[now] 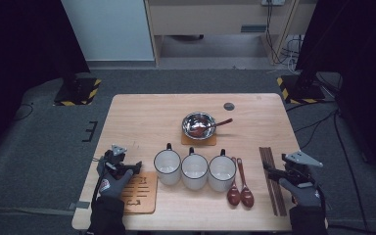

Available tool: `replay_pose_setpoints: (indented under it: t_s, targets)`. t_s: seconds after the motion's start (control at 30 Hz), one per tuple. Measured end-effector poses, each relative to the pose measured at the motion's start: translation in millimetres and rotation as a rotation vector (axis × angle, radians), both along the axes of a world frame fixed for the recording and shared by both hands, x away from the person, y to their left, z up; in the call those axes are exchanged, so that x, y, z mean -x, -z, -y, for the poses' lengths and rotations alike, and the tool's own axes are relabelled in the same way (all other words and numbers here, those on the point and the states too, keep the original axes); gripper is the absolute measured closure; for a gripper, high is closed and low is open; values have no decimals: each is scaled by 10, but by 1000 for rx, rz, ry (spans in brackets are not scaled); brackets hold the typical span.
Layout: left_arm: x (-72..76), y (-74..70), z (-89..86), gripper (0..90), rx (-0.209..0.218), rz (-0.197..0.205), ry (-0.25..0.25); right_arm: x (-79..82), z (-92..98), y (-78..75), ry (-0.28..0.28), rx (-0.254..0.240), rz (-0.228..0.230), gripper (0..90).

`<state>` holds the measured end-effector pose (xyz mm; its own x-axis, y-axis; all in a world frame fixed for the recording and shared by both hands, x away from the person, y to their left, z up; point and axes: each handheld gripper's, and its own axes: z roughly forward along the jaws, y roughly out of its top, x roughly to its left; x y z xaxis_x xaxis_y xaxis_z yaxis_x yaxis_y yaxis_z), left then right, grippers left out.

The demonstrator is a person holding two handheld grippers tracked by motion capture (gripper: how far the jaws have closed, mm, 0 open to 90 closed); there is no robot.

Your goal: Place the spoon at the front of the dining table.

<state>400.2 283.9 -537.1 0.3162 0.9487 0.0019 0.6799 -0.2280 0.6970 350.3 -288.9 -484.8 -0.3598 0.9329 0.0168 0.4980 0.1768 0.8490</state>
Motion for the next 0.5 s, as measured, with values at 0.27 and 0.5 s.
replay_pose_setpoints:
  t_s: [0.27,0.5]
  targets:
    - [0,0,0,0,0,0,0,-1,-94,86,-38,19,-20,261]
    - [0,0,0,0,0,0,0,-10,-153,185,-59,92,-41,438]
